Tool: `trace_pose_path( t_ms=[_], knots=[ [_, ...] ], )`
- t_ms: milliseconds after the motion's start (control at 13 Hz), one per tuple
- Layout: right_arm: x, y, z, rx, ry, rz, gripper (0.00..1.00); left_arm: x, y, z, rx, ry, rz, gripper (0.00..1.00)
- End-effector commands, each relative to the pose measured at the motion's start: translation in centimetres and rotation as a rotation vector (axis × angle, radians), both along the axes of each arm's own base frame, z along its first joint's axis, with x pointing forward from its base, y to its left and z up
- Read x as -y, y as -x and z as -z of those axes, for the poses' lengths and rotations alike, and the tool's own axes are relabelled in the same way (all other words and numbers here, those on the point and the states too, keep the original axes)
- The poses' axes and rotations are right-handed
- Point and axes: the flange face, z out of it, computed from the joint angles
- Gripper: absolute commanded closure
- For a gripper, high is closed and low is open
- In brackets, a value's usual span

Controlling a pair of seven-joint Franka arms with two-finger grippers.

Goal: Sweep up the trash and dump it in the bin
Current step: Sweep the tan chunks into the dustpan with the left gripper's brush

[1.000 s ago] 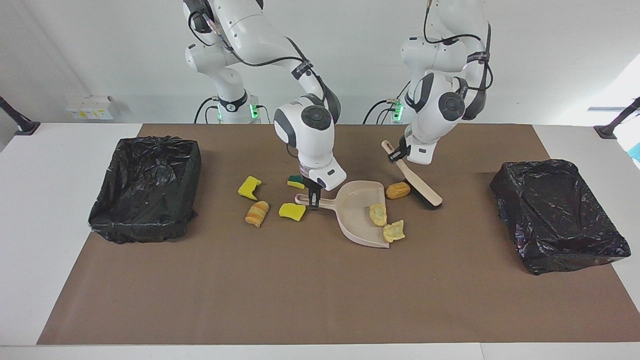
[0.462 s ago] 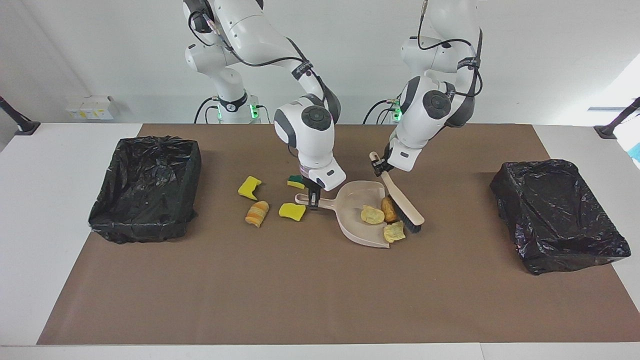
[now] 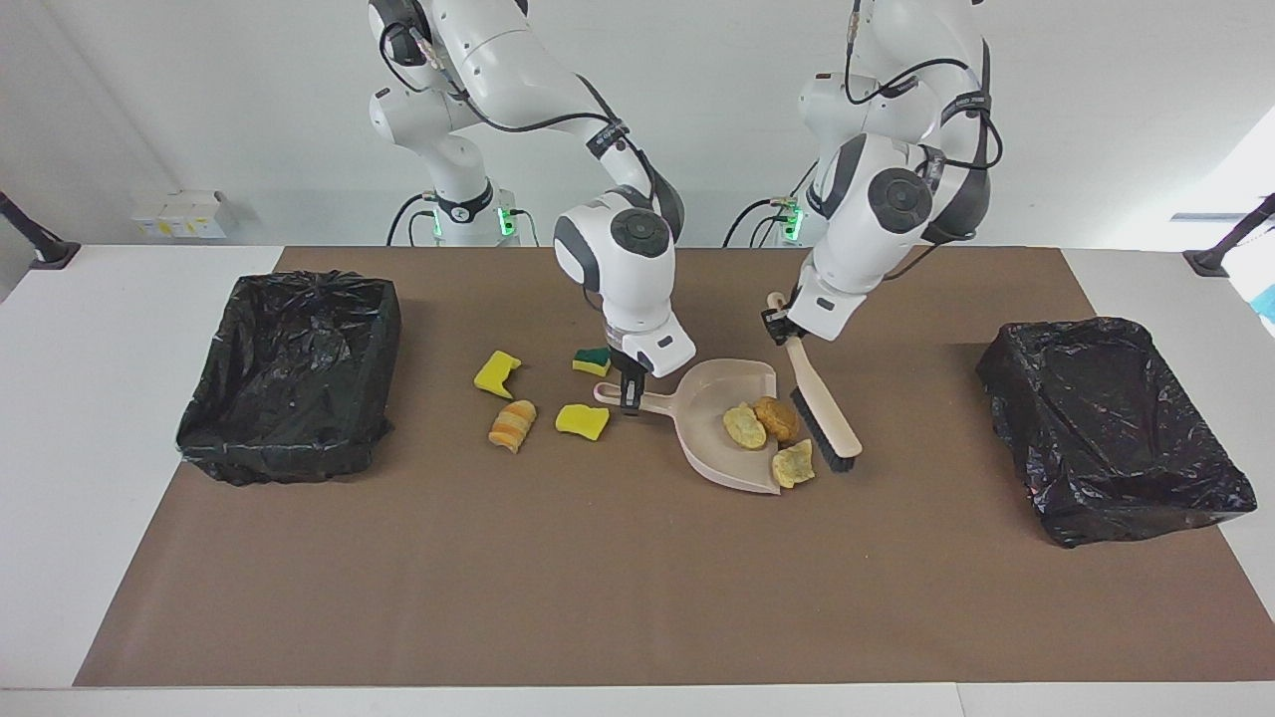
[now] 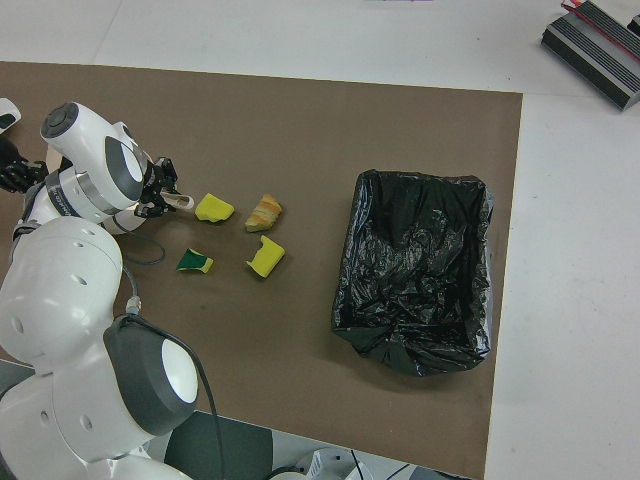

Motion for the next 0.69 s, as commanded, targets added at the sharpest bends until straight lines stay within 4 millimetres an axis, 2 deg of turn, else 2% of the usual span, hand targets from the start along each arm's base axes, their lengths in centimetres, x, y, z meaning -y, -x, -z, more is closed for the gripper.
trace_pose_path(
  t_ms=[0,154,308,462,615],
  knots=[
    [-0.6,0.5,1.7,-0.003,0.023,0.000,1.00,-3.6,-2.8,1.1,0.032,0.040,0.232,1.00],
    [-0.5,0.8,1.4,0.008,0.094,-0.039,1.00,-3.8,-3.1,2.5,0.036,0.047,0.263,1.00],
    [-0.3,0.9,1.1,0.013,0.148,-0.056,1.00,-4.3,-2.8,5.0,0.032,0.048,0.252,1.00],
    [-0.5,1.4,1.1,0.001,0.175,-0.056,1.00,-4.6,-1.5,6.9,0.009,0.050,0.248,1.00],
    [-0.6,2.0,0.7,0.003,0.216,-0.053,1.00,-4.2,0.1,7.4,-0.028,0.079,0.223,1.00]
  ],
)
